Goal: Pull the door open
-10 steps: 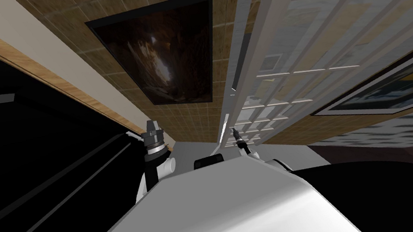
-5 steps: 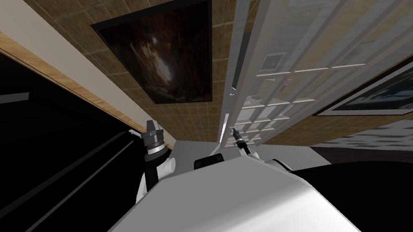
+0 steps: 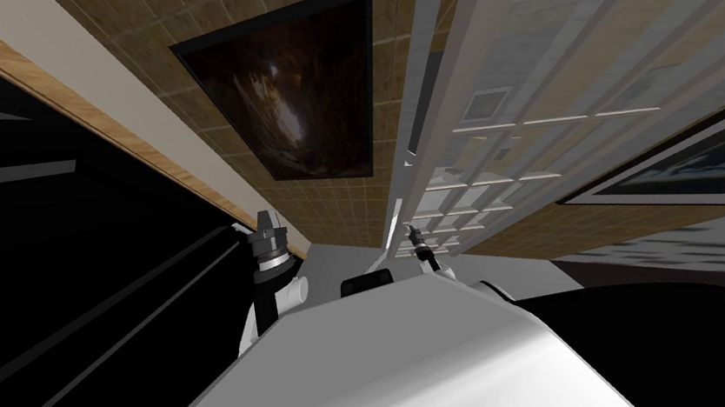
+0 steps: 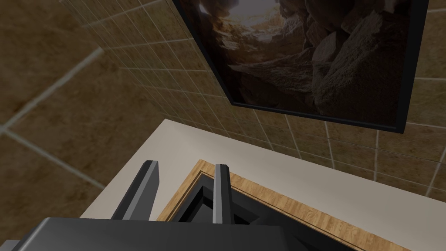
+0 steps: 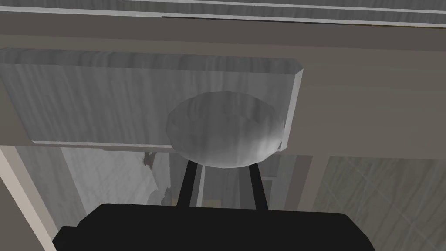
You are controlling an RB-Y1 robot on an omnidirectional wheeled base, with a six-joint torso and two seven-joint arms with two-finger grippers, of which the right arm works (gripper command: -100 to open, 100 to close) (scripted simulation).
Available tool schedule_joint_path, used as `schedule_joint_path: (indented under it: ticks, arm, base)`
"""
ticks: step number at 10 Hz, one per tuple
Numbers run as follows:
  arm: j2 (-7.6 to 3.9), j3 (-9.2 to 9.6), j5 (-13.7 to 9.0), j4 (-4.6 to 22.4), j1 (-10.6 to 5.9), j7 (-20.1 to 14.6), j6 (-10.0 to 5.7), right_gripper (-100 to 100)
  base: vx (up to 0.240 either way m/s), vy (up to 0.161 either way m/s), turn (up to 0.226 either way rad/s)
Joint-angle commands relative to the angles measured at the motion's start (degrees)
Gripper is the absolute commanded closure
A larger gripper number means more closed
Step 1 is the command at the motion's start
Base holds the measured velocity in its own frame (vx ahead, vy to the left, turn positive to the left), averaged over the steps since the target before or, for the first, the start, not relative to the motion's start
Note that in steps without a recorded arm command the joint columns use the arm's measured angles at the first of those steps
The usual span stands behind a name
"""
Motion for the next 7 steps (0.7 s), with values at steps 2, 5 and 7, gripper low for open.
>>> schedule_joint_path:
  ticks: [2,5,7]
  arm:
    - [0.85,0.81,-0.37,1.52,-1.29,-2.97,-1.37,100]
    - [0.9,1.21,-1.6,1.4,-1.36,-7.66,-1.12,100]
    - [0.92,1.41,-2.21,1.34,-1.39,-10.13,-0.99,100]
  base:
    - [-0.019,-0.004,0.024]
    - [-0.036,-0.02,0.059]
    - [-0.045,-0.02,0.067]
